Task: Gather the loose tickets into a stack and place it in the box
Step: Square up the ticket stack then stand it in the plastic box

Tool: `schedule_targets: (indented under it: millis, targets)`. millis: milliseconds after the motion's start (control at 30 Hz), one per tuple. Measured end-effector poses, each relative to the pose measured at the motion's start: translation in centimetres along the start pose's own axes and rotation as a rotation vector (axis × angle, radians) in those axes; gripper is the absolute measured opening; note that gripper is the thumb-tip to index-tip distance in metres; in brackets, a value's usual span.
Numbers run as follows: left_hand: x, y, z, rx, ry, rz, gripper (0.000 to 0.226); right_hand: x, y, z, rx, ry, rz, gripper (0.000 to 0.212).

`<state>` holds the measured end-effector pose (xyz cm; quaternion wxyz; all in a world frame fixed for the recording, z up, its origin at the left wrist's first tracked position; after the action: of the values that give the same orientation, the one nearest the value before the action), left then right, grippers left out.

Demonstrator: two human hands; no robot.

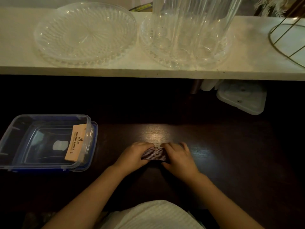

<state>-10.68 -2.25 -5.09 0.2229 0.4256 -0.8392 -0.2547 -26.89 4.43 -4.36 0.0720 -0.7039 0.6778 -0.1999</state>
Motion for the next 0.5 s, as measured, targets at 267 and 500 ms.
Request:
schedule_targets:
  millis: [267, 500]
  targets:
    - [0.1, 0.1, -0.8, -0.104, -0.014, -0.233, 0.069, 2.4, -1.2, -0.7, 0.056, -0.058, -0.053, 0.036]
    - [-1.8, 1.0, -1.6, -0.88, 0.132, -0.956, 0.047, 3.1, -2.4, -2.2, 0.894, -0.129, 0.572, 0.015]
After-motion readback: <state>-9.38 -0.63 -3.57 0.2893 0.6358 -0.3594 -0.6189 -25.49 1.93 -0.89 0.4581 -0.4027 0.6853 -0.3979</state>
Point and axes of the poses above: each hand's wrist, its own x-axis towards the middle knuckle, its own z-axis out of the palm, y = z × x, the point moved 3 cm from there along x, towards the middle knuckle, and after that the axes turned 15 degrees about y, right-handed, at the moved point
